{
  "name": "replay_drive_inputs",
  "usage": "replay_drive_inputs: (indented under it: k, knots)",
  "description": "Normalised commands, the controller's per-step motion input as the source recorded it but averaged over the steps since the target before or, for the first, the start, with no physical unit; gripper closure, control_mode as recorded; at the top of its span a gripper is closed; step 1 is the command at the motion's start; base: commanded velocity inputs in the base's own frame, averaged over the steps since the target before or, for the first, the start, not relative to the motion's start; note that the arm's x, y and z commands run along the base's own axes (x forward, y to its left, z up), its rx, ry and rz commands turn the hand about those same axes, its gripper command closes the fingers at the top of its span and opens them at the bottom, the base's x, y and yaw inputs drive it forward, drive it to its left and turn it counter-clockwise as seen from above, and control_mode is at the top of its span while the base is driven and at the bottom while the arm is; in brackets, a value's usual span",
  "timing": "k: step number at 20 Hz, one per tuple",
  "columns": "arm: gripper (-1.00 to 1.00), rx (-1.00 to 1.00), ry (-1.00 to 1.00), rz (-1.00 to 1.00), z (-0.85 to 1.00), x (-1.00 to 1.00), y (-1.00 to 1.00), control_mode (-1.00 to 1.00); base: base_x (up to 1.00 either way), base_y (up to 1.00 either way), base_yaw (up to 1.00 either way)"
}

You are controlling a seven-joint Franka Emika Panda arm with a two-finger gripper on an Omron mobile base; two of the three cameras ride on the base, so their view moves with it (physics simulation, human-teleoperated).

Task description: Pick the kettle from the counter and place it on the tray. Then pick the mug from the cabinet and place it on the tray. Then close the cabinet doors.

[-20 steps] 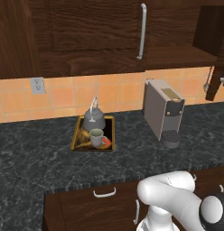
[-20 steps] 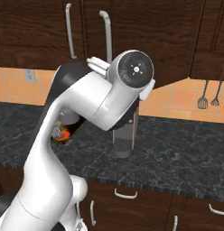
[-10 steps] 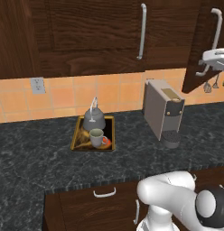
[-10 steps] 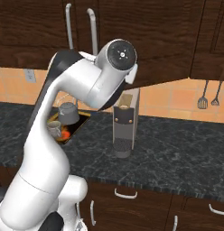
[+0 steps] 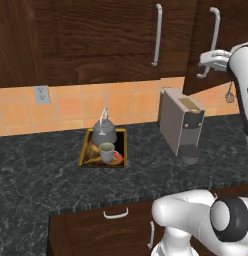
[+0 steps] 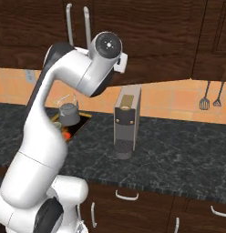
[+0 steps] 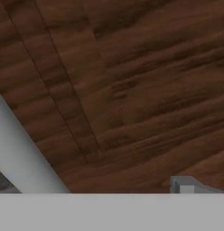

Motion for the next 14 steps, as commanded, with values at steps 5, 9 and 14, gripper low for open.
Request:
replay_drive_inputs:
  k: [5, 9, 14]
  knots:
    - [-1.0, -0.04, 0.05, 0.0, -0.13, 0.82, 0.02, -1.0, 0.0, 0.0, 0.0]
    - [-1.0, -0.11, 0.03, -0.05, -0.14, 0.82, 0.0, -1.0, 0.0, 0.0, 0.0]
    - [-1.0, -0.09, 0.1, -0.05, -0.19, 0.68, 0.0, -1.0, 0.0, 0.0, 0.0]
